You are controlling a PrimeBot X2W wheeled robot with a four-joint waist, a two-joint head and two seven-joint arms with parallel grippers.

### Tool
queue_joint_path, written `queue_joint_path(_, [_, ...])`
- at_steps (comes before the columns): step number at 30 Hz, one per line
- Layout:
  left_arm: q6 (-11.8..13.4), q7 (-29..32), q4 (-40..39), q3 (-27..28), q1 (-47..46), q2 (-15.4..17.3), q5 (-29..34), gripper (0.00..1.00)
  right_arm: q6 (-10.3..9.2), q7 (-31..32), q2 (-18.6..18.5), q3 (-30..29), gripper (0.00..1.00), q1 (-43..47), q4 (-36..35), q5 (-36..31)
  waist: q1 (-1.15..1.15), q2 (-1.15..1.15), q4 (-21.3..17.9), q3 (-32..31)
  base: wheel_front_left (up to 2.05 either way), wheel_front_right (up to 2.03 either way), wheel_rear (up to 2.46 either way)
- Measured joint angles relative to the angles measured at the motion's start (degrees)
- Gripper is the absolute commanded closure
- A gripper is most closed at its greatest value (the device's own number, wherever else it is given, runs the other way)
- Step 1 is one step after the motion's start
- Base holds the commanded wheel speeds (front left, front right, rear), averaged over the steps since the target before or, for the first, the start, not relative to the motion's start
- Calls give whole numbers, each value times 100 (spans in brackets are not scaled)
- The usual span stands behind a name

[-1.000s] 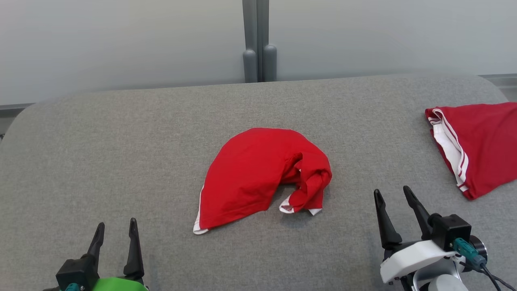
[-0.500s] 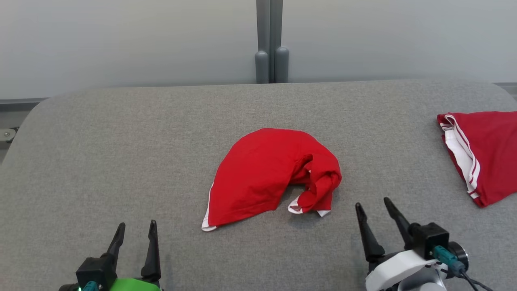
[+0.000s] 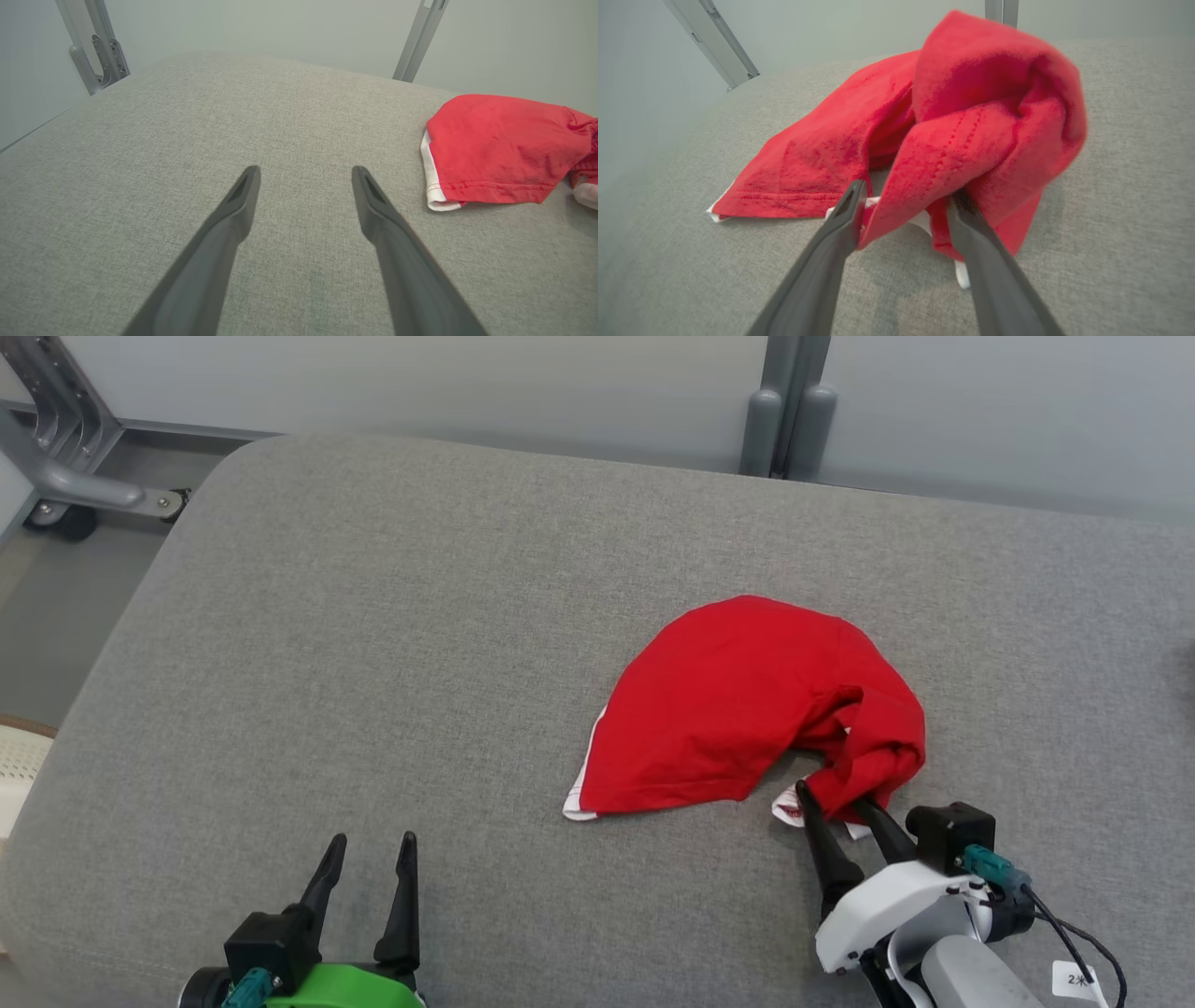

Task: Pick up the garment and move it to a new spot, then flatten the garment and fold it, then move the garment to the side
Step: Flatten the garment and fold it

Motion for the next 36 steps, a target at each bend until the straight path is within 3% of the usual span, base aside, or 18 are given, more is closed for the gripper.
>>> queue_joint_path(1, [0,0,-3,-12,-21,0,-29,0,-1,0,0,-19,100,-63,85,3,0,0,17,33,0,0,0])
queue_joint_path(5, [0,0,-19,-104,-164,0,-103,0,-1,0,-3,-122,100,-293,57,27,0,0,57,150,0,0,0])
queue_joint_path(15, [0,0,22,-209,-180,0,-238,0,-1,0,-4,-534,100,-733,-1656,-180,0,0,-183,154,0,0,0])
queue_joint_path(21, [0,0,65,-501,-246,0,-358,0,-1,0,-12,-101,100,-1335,-2141,-318,0,0,-199,108,0,0,0])
queue_joint_path(28, [15,0,125,-826,-337,0,-492,0,-1,0,-10,842,100,-2100,-1806,-149,0,0,127,160,0,0,0])
queue_joint_path(32, [33,0,145,-924,-341,1,-555,0,-1,0,2,1053,100,-2507,-1405,-180,0,0,319,202,0,0,0])
queue_joint_path(36, [37,0,175,-1150,-398,2,-694,0,-1,-1,-7,1217,100,-3103,-453,-326,0,0,622,277,0,0,0])
